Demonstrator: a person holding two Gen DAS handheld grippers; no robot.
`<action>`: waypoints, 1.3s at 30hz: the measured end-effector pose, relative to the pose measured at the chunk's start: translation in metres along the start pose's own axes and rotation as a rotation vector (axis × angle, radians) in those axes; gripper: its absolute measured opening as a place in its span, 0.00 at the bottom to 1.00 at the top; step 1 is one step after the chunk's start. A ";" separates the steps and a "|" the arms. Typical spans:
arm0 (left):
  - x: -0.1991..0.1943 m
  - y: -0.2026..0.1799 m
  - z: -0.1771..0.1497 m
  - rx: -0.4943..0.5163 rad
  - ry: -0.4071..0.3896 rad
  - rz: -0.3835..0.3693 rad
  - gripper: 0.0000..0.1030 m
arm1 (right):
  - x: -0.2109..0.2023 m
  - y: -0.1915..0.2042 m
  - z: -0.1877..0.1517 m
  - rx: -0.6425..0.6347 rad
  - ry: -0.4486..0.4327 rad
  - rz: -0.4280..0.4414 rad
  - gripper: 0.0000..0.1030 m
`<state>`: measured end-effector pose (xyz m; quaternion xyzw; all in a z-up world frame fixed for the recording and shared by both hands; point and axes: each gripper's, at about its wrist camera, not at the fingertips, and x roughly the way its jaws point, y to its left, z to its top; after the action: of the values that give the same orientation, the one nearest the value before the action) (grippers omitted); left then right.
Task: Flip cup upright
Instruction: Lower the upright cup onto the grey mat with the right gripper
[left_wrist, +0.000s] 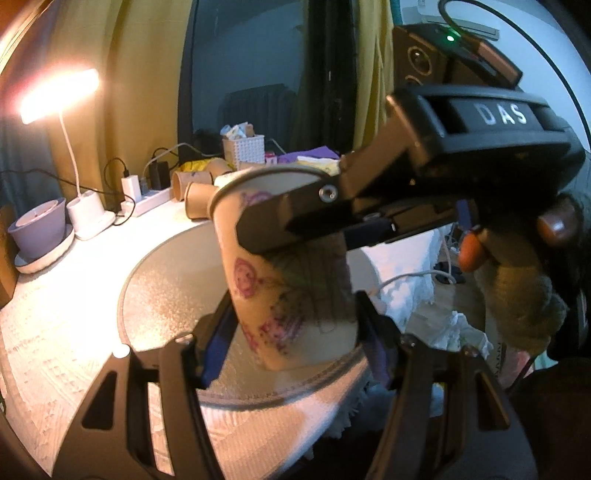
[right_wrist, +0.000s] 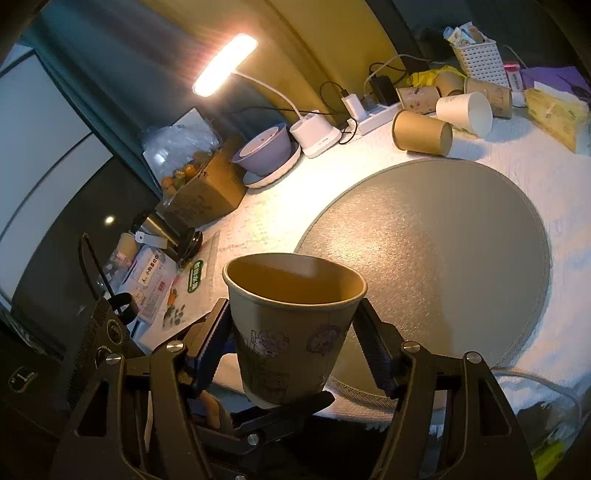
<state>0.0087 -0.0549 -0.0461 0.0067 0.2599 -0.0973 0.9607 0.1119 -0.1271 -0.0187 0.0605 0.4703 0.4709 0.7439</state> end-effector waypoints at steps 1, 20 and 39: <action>0.004 0.001 0.001 0.000 0.012 0.004 0.62 | 0.001 -0.002 0.002 0.003 0.003 0.001 0.68; 0.044 0.058 0.008 -0.190 0.150 0.046 0.73 | 0.011 -0.030 0.053 -0.134 -0.097 -0.270 0.67; 0.062 0.119 0.003 -0.422 0.206 0.114 0.73 | 0.059 -0.042 0.062 -0.316 -0.143 -0.424 0.67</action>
<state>0.0850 0.0503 -0.0793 -0.1699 0.3701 0.0147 0.9132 0.1924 -0.0833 -0.0446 -0.1230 0.3397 0.3668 0.8573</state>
